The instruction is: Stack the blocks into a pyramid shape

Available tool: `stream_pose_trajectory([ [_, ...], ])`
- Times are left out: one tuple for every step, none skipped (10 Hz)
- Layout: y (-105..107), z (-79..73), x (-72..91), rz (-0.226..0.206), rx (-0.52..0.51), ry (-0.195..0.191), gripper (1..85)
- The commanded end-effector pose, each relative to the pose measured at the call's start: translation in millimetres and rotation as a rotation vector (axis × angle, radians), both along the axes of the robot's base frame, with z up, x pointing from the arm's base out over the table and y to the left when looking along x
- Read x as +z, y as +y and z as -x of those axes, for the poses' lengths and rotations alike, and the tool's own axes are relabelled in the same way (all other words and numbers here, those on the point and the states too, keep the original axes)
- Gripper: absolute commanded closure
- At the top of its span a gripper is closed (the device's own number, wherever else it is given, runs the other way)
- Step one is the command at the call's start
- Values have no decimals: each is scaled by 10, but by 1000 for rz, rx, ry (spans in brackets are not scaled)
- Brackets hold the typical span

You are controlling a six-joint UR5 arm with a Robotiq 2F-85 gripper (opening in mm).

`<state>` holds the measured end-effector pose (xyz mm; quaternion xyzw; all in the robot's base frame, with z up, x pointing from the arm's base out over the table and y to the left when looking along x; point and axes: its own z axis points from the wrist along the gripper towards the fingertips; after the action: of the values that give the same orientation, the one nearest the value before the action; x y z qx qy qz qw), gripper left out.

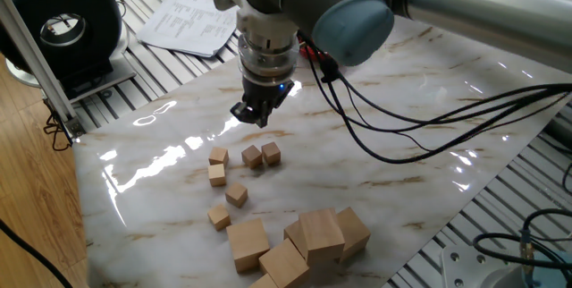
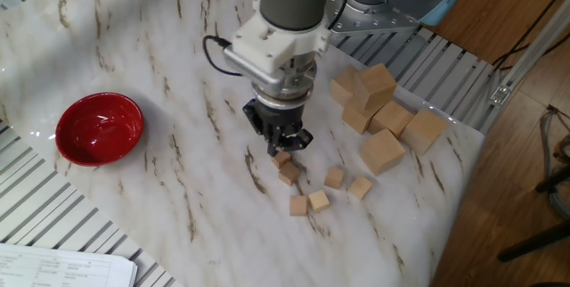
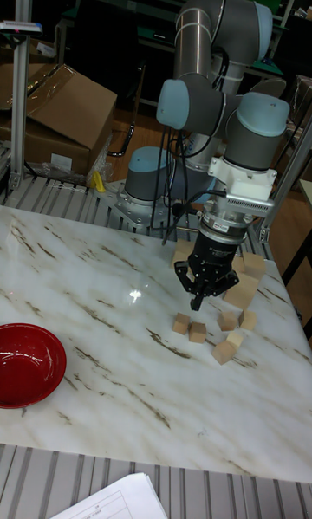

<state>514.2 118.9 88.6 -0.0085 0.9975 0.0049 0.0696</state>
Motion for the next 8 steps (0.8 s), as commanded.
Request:
stream_pose_trajectory([
  [30, 57, -1, -13, 0, 2, 847],
  [42, 65, -2, -17, 4, 5, 847],
  [-2, 73, -4, 2, 21, 8, 847],
  [-6, 109, -9, 5, 35, 22, 847],
  [14, 173, -15, -2, 41, 46, 847],
  [26, 256, -21, -8, 35, 78, 847],
  [-2, 356, -26, 2, 30, 117, 847],
  [-18, 424, -27, 7, 27, 143, 847],
])
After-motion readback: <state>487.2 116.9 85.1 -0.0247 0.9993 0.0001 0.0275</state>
